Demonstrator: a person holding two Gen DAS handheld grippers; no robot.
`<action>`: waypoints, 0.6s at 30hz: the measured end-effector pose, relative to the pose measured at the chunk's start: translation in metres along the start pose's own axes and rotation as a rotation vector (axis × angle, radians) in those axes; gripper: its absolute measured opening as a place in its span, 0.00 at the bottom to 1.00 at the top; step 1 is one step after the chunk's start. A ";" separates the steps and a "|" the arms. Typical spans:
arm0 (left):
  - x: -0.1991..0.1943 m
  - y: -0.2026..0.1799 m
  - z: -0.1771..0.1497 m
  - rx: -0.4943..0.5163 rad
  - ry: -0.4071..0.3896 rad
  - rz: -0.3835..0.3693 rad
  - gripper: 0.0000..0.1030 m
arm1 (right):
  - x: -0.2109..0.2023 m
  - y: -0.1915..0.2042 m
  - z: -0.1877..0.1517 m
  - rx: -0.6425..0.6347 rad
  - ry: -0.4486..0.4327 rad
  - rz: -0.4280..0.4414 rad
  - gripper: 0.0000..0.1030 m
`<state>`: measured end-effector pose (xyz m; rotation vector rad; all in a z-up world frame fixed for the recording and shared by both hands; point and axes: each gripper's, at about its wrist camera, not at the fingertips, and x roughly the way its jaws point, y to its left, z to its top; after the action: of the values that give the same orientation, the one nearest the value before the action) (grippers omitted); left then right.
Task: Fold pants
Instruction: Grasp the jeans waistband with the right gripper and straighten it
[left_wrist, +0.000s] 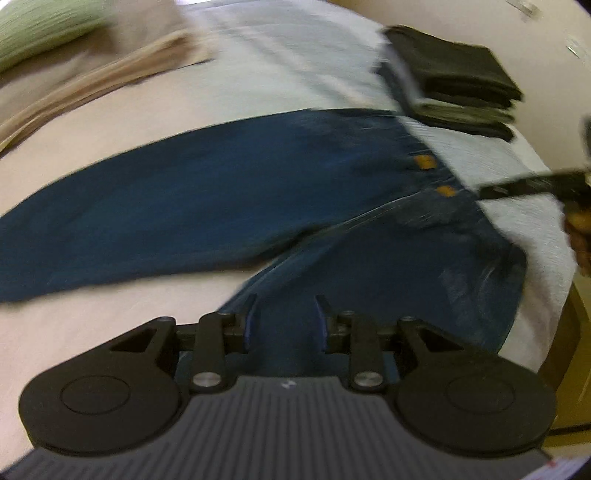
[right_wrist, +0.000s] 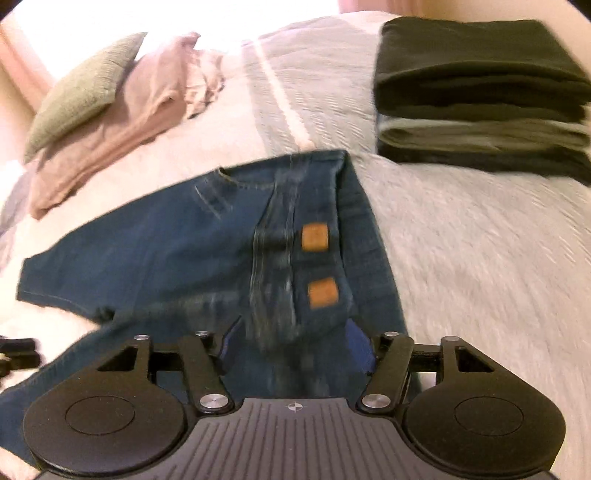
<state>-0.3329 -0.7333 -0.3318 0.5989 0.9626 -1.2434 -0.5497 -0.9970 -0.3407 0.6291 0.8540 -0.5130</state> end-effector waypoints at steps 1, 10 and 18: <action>0.016 -0.014 0.011 0.013 0.001 -0.018 0.25 | 0.007 -0.006 0.007 -0.015 0.002 0.022 0.49; 0.141 -0.025 0.038 0.012 0.119 -0.020 0.25 | 0.074 -0.045 0.033 -0.057 -0.011 0.119 0.46; 0.110 -0.045 0.056 0.042 0.090 -0.006 0.22 | 0.072 -0.056 0.041 -0.025 0.034 0.176 0.12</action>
<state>-0.3571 -0.8460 -0.3935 0.6905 1.0158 -1.2537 -0.5238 -1.0766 -0.3958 0.6849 0.8273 -0.3329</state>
